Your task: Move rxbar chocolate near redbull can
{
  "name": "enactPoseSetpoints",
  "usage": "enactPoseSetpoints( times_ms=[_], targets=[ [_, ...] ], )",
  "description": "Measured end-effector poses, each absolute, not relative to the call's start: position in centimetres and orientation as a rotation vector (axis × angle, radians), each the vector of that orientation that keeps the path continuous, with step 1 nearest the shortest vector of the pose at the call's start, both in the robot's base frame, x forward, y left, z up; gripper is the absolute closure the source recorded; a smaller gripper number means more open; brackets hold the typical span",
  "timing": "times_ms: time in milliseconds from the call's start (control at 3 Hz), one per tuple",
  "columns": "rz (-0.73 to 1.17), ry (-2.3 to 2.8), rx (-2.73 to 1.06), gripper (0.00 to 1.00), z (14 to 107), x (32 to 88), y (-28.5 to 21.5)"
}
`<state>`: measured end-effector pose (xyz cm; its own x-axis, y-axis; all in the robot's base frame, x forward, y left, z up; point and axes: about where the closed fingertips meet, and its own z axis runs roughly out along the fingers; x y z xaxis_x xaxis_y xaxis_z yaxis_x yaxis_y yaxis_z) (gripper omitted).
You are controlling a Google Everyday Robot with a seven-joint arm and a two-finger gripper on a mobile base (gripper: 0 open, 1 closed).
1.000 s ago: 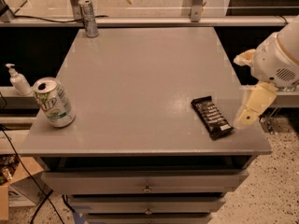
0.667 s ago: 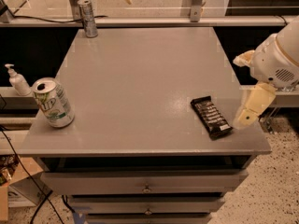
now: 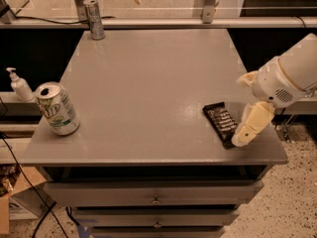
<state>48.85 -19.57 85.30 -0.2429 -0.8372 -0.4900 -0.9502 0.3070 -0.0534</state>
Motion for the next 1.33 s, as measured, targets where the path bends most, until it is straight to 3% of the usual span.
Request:
enactPoseSetpoints(
  times_ms=[333,667,1333],
  targets=[
    [0.439,2.158,-1.555,0.0,82.9,49.1,-18.7],
    [0.477,2.188,-1.521,0.18,81.4,49.2,-18.2],
    [0.483,2.203,-1.503,0.64,81.3,49.2,-18.0]
  ],
)
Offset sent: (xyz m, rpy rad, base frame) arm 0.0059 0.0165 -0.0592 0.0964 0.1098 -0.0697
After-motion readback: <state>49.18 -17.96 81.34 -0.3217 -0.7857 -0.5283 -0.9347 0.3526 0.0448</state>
